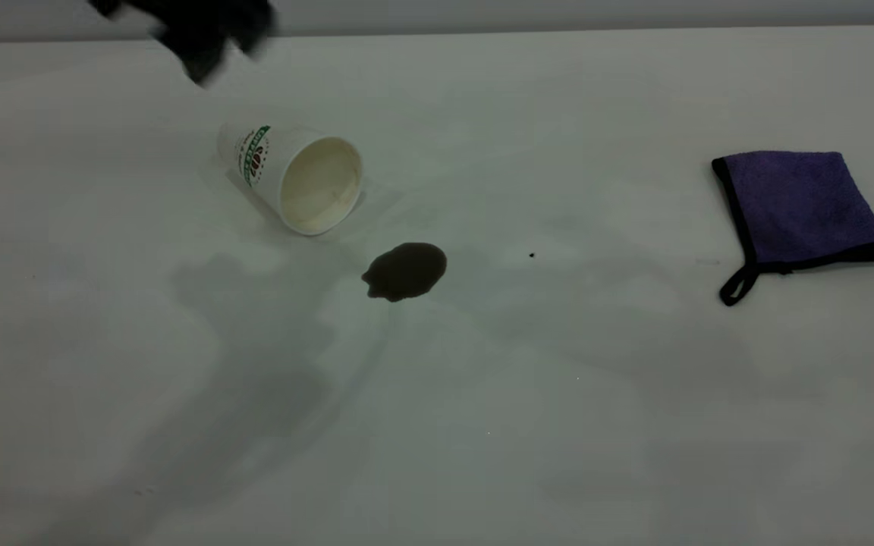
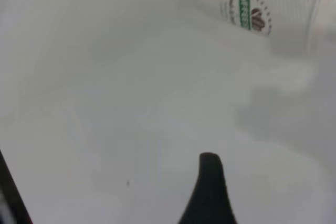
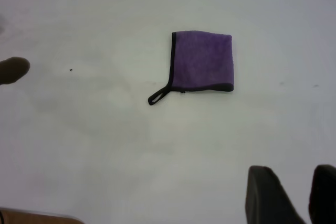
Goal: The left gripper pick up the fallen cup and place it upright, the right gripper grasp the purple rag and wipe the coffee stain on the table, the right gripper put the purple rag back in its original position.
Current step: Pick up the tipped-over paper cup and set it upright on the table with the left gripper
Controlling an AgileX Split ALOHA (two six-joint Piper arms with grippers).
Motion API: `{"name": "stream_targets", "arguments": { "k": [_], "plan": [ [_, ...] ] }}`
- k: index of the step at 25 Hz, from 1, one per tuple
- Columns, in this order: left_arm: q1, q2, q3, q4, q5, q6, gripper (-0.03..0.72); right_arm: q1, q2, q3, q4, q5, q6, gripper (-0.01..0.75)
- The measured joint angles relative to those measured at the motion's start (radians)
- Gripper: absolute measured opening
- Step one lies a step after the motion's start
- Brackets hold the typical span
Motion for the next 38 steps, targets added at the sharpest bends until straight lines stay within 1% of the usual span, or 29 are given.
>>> {"name": "stream_targets", "arguments": {
  "k": [3,8,13,17,20,22,25,26,27,29,31,32,33,35,36,38],
  "plan": [
    [-0.025,0.112,-0.023,0.107,-0.009,-0.097,0.679,0.0,0.0,0.0,0.0,0.0,0.0,0.238],
    [-0.026,0.279,-0.091,0.239,-0.033,-0.19,0.658,0.0,0.0,0.0,0.0,0.0,0.0,0.238],
    [-0.026,0.43,-0.193,0.312,-0.061,-0.204,0.644,0.0,0.0,0.0,0.0,0.0,0.0,0.238],
    [-0.026,0.508,-0.258,0.356,-0.061,-0.208,0.634,0.0,0.0,0.0,0.0,0.0,0.0,0.238],
    [-0.026,0.548,-0.284,0.439,-0.061,-0.229,0.617,0.0,0.0,0.0,0.0,0.0,0.0,0.238],
    [-0.025,0.567,-0.294,0.496,-0.051,-0.251,0.592,0.0,0.0,0.0,0.0,0.0,0.0,0.238],
    [-0.007,0.595,-0.301,0.555,-0.028,-0.27,0.521,0.0,0.0,0.0,0.0,0.0,0.0,0.238],
    [0.004,0.6,-0.301,0.568,-0.021,-0.271,0.48,0.0,0.0,0.0,0.0,0.0,0.0,0.238],
    [0.014,0.605,-0.301,0.573,-0.015,-0.272,0.425,0.0,0.0,0.0,0.0,0.0,0.0,0.238],
    [0.03,0.608,-0.301,0.576,0.002,-0.274,0.283,0.0,0.0,0.0,0.0,0.0,0.0,0.238],
    [0.032,0.602,-0.302,0.599,0.041,-0.274,0.109,0.0,0.0,0.0,0.0,0.0,0.0,0.238],
    [0.032,0.592,-0.303,0.611,0.056,-0.269,0.058,0.0,0.0,0.0,0.0,0.0,0.0,0.238],
    [0.033,0.577,-0.305,0.61,0.06,-0.257,0.032,0.0,0.0,0.0,0.0,0.0,0.0,0.238],
    [0.041,0.528,-0.318,0.573,0.047,-0.207,0.013,0.0,0.0,0.0,0.0,0.0,0.0,0.238],
    [0.051,0.496,-0.328,0.533,0.033,-0.177,0.011,0.0,0.0,0.0,0.0,0.0,0.0,0.238],
    [0.09,0.431,-0.344,0.402,-0.021,-0.089,0.01,0.0,0.0,0.0,0.0,0.0,0.0,0.238]
  ]
}}
